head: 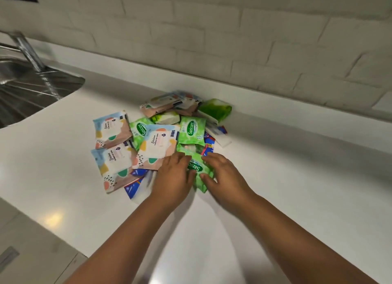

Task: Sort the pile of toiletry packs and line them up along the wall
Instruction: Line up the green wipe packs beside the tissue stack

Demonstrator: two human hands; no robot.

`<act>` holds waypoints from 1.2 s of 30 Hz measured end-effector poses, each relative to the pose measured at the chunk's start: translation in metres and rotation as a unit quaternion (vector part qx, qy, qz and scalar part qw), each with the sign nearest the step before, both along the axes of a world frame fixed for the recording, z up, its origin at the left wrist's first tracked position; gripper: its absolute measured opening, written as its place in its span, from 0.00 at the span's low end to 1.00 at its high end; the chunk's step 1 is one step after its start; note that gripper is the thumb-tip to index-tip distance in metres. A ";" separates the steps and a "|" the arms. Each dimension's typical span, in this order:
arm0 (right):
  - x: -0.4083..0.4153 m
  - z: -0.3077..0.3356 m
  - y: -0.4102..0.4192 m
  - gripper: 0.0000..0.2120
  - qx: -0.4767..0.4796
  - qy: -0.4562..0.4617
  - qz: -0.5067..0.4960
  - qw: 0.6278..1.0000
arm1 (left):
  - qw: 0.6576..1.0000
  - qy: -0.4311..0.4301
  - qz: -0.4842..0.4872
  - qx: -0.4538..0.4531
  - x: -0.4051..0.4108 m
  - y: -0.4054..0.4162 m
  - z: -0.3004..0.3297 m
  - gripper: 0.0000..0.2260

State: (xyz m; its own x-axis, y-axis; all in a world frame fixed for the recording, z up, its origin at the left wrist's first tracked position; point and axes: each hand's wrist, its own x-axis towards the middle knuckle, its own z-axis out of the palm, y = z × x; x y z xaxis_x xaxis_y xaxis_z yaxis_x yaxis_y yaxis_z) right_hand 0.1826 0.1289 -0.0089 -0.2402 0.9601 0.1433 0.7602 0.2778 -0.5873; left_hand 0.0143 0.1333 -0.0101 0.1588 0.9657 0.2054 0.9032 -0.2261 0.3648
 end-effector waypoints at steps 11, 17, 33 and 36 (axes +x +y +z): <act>-0.007 -0.011 -0.024 0.10 0.045 -0.003 -0.030 0.999 | 0.996 -0.029 -0.061 0.061 -0.006 -0.045 -0.022 0.15; -0.005 -0.013 -0.033 0.11 0.058 0.031 -0.021 0.998 | 0.991 -0.084 -0.101 0.028 -0.010 -0.056 -0.024 0.19; 0.025 -0.027 -0.052 0.17 0.117 -0.107 -0.030 0.987 | 0.988 -0.025 -0.137 0.063 -0.023 -0.044 -0.016 0.14; 0.030 -0.027 -0.060 0.17 0.123 -0.112 -0.036 0.985 | 0.991 -0.044 -0.111 0.063 -0.015 -0.044 -0.018 0.10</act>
State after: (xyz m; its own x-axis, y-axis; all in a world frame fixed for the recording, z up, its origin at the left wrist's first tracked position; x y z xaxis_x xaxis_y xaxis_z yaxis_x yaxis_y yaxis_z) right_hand 0.2126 0.0685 -0.0359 -0.2246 0.9190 0.3242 0.8860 0.3311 -0.3247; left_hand -0.0009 0.0893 -0.0281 0.3396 0.8753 0.3441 0.7921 -0.4635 0.3972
